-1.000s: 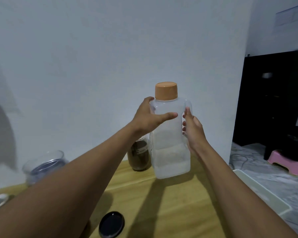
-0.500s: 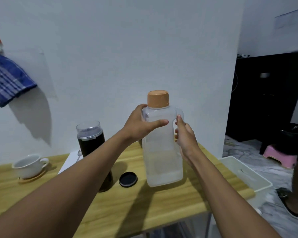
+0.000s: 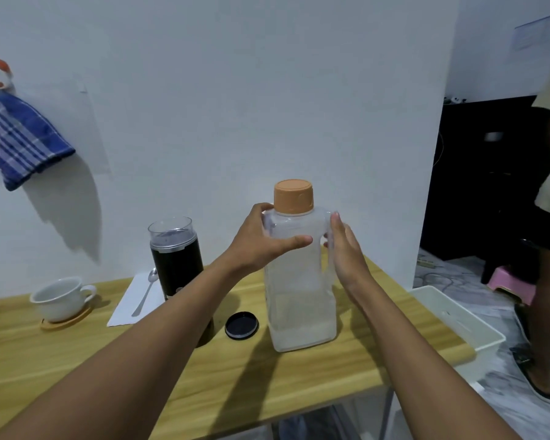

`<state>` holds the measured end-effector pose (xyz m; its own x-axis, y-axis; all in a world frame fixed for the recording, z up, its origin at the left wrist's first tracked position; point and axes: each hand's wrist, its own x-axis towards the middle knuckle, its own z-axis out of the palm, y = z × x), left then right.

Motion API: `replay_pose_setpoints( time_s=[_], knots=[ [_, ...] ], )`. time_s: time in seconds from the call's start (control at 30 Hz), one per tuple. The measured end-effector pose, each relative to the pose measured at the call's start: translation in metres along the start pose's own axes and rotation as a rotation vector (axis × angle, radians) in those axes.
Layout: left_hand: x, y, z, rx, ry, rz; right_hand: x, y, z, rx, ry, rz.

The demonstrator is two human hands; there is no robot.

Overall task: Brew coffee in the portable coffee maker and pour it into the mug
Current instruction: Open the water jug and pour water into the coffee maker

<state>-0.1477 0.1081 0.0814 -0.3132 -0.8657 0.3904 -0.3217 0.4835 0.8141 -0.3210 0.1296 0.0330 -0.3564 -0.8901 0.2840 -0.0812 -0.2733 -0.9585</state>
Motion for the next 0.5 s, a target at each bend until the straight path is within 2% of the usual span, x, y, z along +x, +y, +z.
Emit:
replay_pose_setpoints(
  time_s=[0.1,0.17,0.3,0.5],
  knots=[
    [0.008,0.002,-0.005,0.009,-0.075,-0.008,0.005,-0.041,0.001,-0.052,0.030,-0.194],
    [0.013,0.003,-0.007,0.011,-0.114,0.003,0.008,-0.064,0.006,-0.177,-0.014,-0.291],
    [0.017,0.001,-0.007,-0.002,-0.185,0.051,0.013,-0.083,0.022,-0.441,-0.077,-0.312],
    [0.020,-0.003,-0.011,-0.022,-0.228,0.069,0.022,-0.077,0.021,-0.390,-0.039,-0.329]
  ],
)
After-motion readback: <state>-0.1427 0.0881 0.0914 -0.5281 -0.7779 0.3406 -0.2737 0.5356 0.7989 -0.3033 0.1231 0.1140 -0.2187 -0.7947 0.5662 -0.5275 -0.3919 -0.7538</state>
